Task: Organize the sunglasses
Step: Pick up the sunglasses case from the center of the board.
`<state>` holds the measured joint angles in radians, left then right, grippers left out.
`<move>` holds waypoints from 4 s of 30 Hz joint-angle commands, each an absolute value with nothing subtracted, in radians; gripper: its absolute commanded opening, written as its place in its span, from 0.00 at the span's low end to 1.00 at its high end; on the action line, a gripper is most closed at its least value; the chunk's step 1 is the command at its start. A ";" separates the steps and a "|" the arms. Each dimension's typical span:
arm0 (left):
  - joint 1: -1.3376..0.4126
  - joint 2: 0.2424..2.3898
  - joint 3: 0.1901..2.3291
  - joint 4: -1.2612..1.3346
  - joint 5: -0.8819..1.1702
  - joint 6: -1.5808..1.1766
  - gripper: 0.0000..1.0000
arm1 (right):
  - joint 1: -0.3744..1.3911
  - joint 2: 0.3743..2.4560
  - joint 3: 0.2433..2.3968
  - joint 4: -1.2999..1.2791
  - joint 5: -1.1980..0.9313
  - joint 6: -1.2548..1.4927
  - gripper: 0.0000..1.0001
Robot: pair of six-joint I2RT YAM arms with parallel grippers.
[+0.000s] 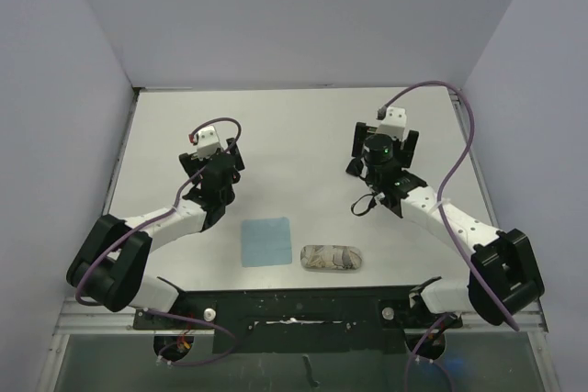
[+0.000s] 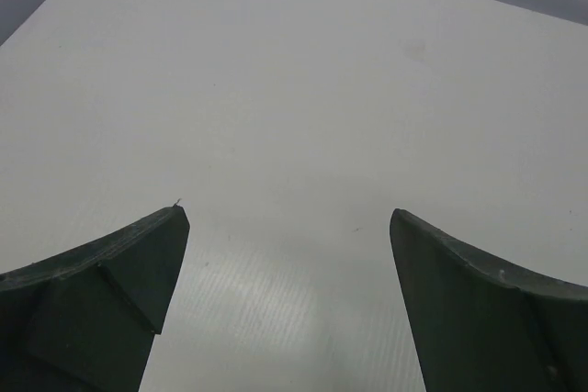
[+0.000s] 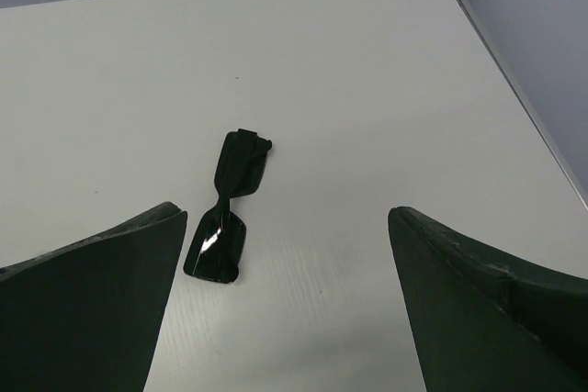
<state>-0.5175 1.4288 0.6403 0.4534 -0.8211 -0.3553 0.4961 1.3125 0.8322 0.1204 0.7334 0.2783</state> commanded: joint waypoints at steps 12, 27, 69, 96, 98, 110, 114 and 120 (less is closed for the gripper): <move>-0.518 1.429 0.694 0.463 -0.805 -0.375 0.93 | 0.494 1.286 0.843 0.171 0.734 0.254 0.98; -0.518 1.439 0.671 0.437 -0.778 -0.395 0.93 | 0.526 1.393 1.101 -0.232 0.345 0.111 0.98; -0.482 1.379 0.600 0.457 -0.635 -0.419 0.93 | 0.961 1.541 1.256 -0.866 -0.048 0.202 0.95; -0.471 1.382 0.597 0.452 -0.618 -0.431 0.93 | 0.983 1.459 1.057 -0.876 -0.047 0.303 0.95; -0.469 1.383 0.597 0.453 -0.617 -0.431 0.93 | 0.983 1.465 1.054 -0.879 -0.049 0.297 0.95; -0.465 1.390 0.598 0.453 -0.611 -0.432 0.93 | 0.986 1.533 1.061 -0.896 -0.049 0.269 0.97; -0.465 1.390 0.600 0.453 -0.609 -0.432 0.93 | 0.986 1.558 1.059 -0.896 -0.032 0.255 0.98; -0.463 1.391 0.599 0.454 -0.608 -0.433 0.93 | 0.983 1.574 1.054 -0.878 -0.035 0.245 0.98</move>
